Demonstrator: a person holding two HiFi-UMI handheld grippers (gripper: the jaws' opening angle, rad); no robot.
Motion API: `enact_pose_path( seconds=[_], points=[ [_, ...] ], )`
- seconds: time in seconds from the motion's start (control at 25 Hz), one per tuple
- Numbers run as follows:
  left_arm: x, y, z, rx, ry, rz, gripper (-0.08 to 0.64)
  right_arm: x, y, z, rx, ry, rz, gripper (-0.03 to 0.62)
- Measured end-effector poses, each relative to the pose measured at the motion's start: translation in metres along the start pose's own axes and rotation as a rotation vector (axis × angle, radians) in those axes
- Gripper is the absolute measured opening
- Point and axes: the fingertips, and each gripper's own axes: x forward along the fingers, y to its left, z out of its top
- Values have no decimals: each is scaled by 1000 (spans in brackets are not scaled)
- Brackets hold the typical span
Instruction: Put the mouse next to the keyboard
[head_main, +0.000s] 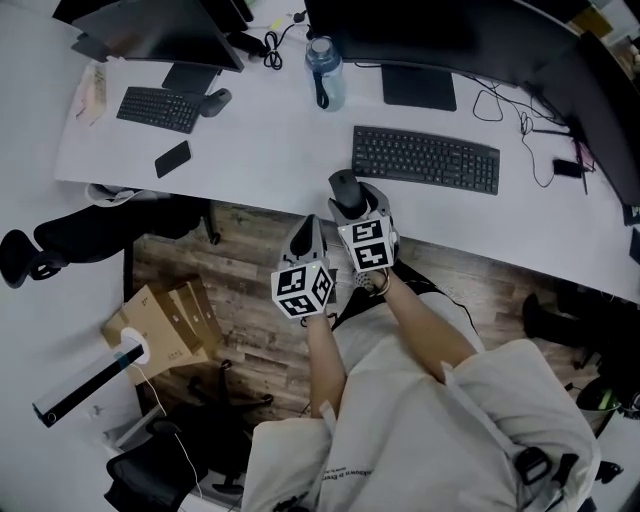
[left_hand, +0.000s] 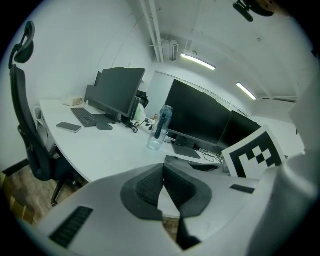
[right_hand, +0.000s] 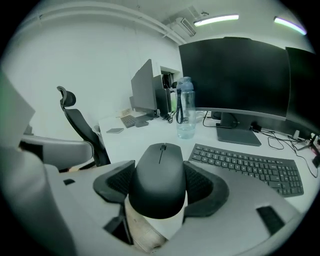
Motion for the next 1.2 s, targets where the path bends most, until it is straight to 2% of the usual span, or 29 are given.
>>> enact_pose_path(
  seconds=[0.4,0.72,1.2],
  points=[
    [-25,-52,-5,73,-17,-102,21,-65,-20,5,37,-125,-69,308],
    [-41,-87,-9,123,-20,-184,21,-117,-40,-1,92,-182,-141,308],
    [-23,-152,-9,180,-11,-331,21,-163,-98,-4,125,-224,-269,310]
  ],
)
